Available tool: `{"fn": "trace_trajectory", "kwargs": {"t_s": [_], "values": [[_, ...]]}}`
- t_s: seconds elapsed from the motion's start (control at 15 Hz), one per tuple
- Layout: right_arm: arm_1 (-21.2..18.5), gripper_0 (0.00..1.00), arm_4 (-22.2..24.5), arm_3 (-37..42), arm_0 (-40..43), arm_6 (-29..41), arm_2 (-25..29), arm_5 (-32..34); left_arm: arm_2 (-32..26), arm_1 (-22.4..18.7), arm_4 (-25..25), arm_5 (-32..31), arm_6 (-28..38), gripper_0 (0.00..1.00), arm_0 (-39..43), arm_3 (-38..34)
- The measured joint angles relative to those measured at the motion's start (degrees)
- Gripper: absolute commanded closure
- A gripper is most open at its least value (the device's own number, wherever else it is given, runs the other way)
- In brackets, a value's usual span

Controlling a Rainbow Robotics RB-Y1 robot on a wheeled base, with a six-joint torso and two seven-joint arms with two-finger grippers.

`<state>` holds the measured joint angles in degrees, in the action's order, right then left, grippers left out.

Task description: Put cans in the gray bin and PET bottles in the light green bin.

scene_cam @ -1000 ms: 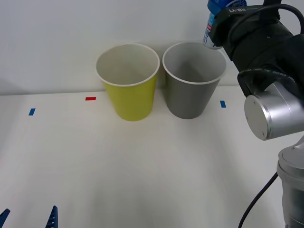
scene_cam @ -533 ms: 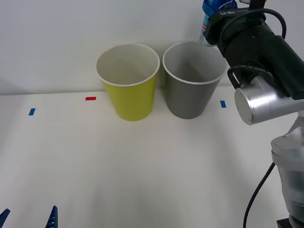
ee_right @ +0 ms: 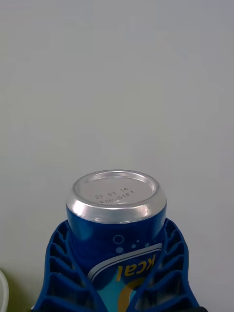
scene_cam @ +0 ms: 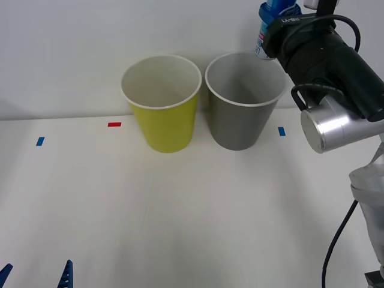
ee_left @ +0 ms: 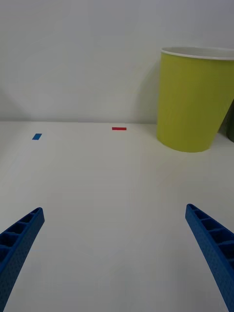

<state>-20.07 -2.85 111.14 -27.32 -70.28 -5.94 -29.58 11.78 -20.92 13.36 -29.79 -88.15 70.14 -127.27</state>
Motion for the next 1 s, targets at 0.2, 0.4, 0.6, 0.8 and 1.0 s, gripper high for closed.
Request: {"fn": "trace_trajectory", "kwargs": {"t_s": [0.2, 0.4, 0.6, 0.8, 1.0], "values": [[-1.4, 1.0, -0.6, -0.4, -0.6, 1.1, 0.1, 0.1, 0.0, 0.0, 0.0, 0.0, 0.0, 0.0, 0.0, 0.0], [-1.6, 1.0, -0.8, -2.3, -1.7, 1.6, -0.7, 0.6, 0.0, 0.0, 0.0, 0.0, 0.0, 0.0, 0.0, 0.0], [-1.6, 1.0, -0.6, -5.7, -2.8, 1.7, -2.3, 2.7, 0.0, 0.0, 0.0, 0.0, 0.0, 0.0, 0.0, 0.0], [-1.6, 1.0, -0.5, -6.1, -2.9, 2.1, -3.0, 3.2, 0.0, 0.0, 0.0, 0.0, 0.0, 0.0, 0.0, 0.0], [-1.4, 0.18, -0.4, -6.1, -2.9, 2.5, -3.2, 3.3, 0.0, 0.0, 0.0, 0.0, 0.0, 0.0, 0.0, 0.0]]}}
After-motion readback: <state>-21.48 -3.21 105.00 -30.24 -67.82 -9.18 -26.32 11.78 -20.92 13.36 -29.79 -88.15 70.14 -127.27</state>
